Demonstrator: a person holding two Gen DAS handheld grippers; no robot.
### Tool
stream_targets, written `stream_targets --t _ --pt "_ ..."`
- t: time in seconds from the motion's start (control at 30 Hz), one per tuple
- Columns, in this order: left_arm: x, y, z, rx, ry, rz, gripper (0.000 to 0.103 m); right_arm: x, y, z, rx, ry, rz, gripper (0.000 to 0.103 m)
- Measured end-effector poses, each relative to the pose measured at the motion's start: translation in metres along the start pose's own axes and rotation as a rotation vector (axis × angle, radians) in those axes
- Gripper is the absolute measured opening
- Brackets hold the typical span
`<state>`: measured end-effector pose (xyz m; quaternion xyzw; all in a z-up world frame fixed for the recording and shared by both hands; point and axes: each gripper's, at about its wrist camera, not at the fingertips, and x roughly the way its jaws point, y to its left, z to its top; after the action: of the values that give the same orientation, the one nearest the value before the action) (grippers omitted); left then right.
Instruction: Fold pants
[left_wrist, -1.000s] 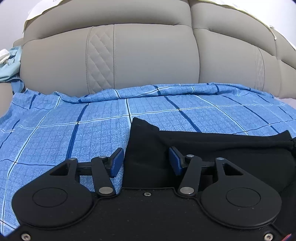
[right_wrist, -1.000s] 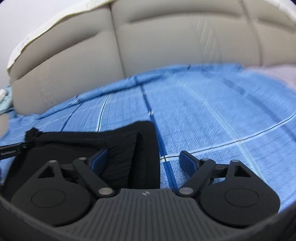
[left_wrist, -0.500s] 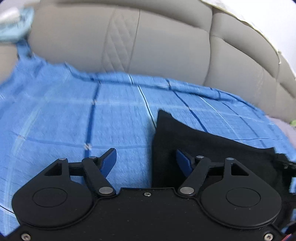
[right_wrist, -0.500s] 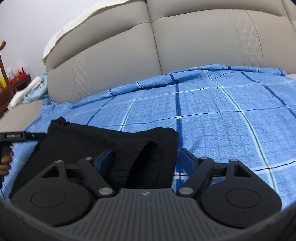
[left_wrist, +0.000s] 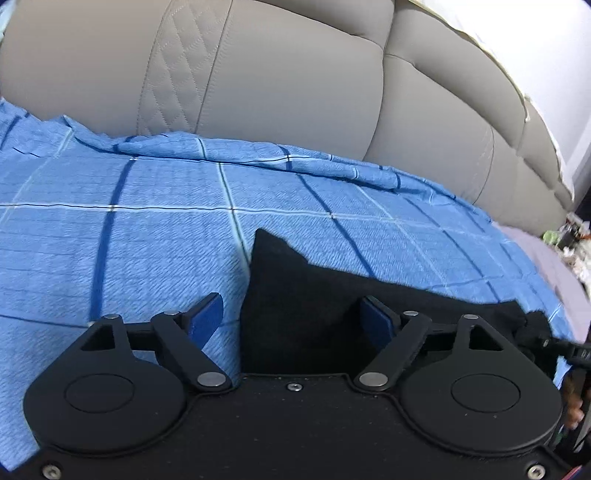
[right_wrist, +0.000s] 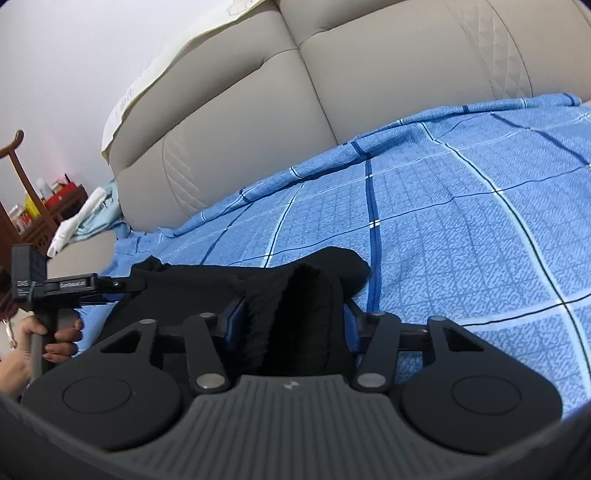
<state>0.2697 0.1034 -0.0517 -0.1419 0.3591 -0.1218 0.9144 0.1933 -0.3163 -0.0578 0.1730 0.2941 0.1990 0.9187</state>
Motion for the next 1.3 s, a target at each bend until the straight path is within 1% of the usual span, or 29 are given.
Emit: stream_targets --t 0.07,0.1,0.17,0.27,0.33,0.37,0.4,0.43,0.47,0.5,0.57,0.63,0.73,0.83,0.97,1.07,1.17,1.3 --pt "0.004 0.002 0.003 -0.037 0.004 -0.044 0.077 0.002 -0.001 0.0 0.015 0.0 0.01 0.05" --pt "0.005 0.003 0.003 -0.059 0.011 -0.085 0.075 0.003 -0.001 0.0 0.025 0.003 0.017 0.049" --pt "0.004 0.005 0.001 -0.081 0.022 -0.146 0.074 0.006 -0.002 -0.001 0.054 0.009 0.037 0.045" --pt "0.002 0.008 -0.003 -0.074 0.018 -0.168 0.074 0.008 -0.004 -0.001 0.077 0.011 0.052 0.043" --pt "0.003 0.01 -0.002 -0.084 0.02 -0.159 0.071 0.009 -0.002 -0.001 0.067 0.012 0.048 0.043" --pt "0.003 0.009 0.0 -0.091 0.02 -0.137 0.062 0.009 -0.001 -0.001 0.065 0.012 0.045 0.041" --pt "0.004 0.007 0.001 -0.091 0.015 -0.093 0.052 0.009 -0.001 -0.001 0.066 0.009 0.037 0.04" --pt "0.005 0.003 0.002 -0.082 0.008 -0.019 0.03 0.009 0.0 -0.001 0.068 0.006 0.026 0.036" --pt "0.004 0.002 0.001 -0.079 0.004 0.018 0.025 0.01 0.004 -0.001 0.059 0.001 0.008 0.032" --pt "0.003 0.0 0.0 -0.085 -0.007 0.032 0.023 0.011 0.008 -0.001 0.047 -0.003 -0.008 0.031" --pt "0.001 -0.006 -0.003 -0.077 -0.035 0.076 0.014 0.012 0.018 0.0 0.023 -0.012 -0.037 0.028" --pt "-0.002 -0.013 -0.004 -0.049 -0.077 0.128 0.012 0.016 0.026 0.004 0.009 -0.015 -0.054 0.028" --pt "-0.004 -0.01 0.002 -0.068 -0.124 0.178 0.012 0.028 0.037 0.018 -0.021 -0.018 -0.082 0.027" --pt "0.0 0.002 0.02 -0.094 -0.146 0.229 0.012 0.05 0.049 0.039 -0.044 -0.028 -0.099 0.027" --pt "0.014 0.019 0.055 -0.085 -0.182 0.319 0.012 0.087 0.07 0.072 -0.099 -0.033 -0.095 0.025" --pt "0.032 0.03 0.08 -0.065 -0.186 0.394 0.013 0.122 0.081 0.1 -0.123 -0.021 -0.087 0.024" --pt "0.052 0.042 0.094 -0.048 -0.179 0.455 0.013 0.156 0.09 0.116 -0.155 -0.007 -0.106 0.024" --pt "0.076 0.056 0.096 -0.04 -0.149 0.496 0.013 0.189 0.093 0.117 -0.212 0.028 -0.149 0.024"
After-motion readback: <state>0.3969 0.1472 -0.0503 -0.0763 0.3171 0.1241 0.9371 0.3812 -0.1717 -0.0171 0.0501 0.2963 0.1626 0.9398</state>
